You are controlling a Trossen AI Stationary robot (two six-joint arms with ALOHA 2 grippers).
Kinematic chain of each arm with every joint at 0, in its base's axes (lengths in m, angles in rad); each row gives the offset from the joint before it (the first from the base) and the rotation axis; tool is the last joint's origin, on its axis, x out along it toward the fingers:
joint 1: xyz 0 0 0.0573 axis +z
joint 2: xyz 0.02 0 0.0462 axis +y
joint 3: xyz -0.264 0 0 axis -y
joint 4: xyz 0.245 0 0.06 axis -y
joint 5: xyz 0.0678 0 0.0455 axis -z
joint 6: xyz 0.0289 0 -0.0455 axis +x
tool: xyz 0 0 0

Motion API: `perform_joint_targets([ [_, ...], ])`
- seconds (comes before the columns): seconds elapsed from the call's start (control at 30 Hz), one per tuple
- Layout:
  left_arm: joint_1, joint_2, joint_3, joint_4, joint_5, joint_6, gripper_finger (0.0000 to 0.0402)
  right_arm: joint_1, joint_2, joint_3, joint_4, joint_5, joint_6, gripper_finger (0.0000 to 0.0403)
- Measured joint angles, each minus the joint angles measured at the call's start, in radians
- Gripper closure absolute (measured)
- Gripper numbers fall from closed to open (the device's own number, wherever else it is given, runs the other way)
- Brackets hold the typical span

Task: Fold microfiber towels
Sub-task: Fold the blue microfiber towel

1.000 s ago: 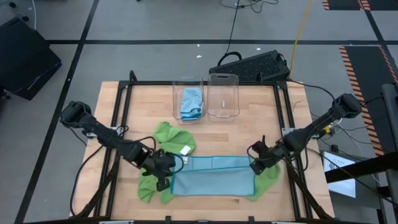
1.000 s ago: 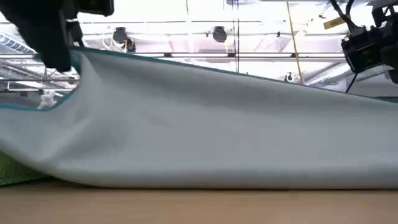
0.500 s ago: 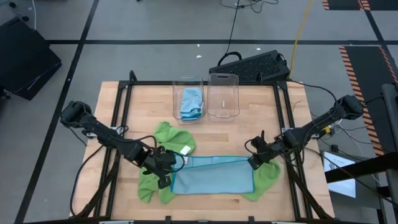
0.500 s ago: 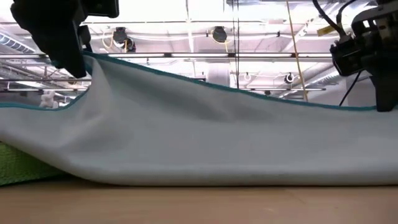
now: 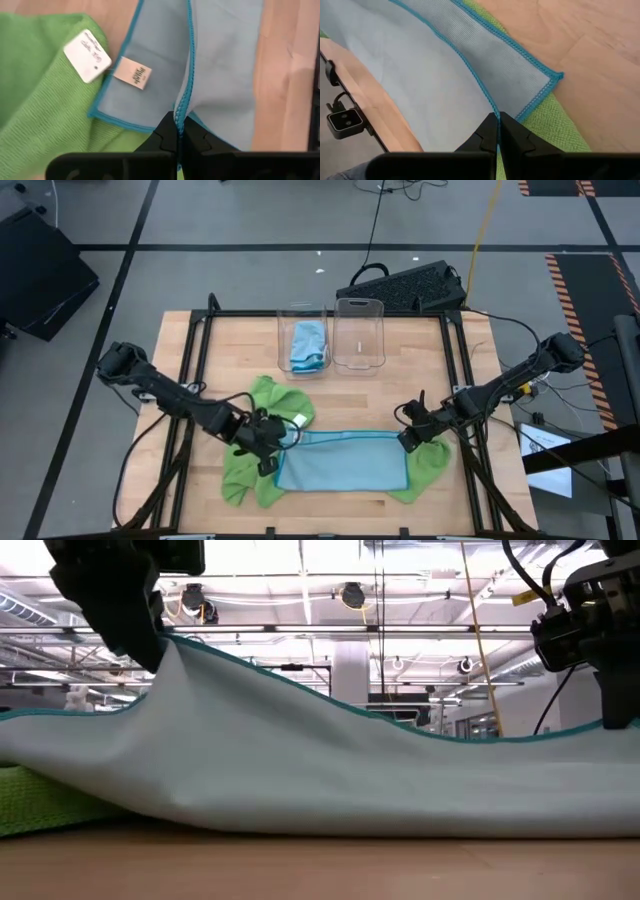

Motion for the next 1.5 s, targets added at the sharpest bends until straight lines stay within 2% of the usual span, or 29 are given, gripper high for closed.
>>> perform_joint_targets([
  [0.17, 0.027, 0.000, 0.000, -0.030, 0.016, 0.036, 0.0398, 0.000, 0.000, 0.000, 0.000, 0.000, -0.002, 0.0401],
  [0.4, 0.043, 0.000, 0.000, -0.043, 0.175, 0.039, 0.0398, 0.000, 0.000, 0.000, 0.011, 0.015, -0.003, 0.0401],
  [0.97, 0.081, 0.000, 0.000, -0.043, 0.096, 0.087, 0.0397, -0.013, 0.000, 0.000, 0.014, 0.022, -0.017, 0.0397],
  [1.1, 0.087, 0.000, 0.000, -0.056, 0.087, 0.064, 0.0379, -0.013, 0.000, 0.000, 0.009, 0.046, -0.008, 0.0365],
  [1.33, 0.087, 0.000, 0.000, -0.101, 0.044, 0.010, 0.0318, -0.014, 0.000, 0.000, 0.001, 0.047, 0.024, 0.0286],
  [1.5, 0.087, 0.000, 0.000, -0.104, 0.028, -0.052, 0.0286, -0.014, 0.000, 0.000, -0.001, 0.045, 0.042, 0.0261],
])
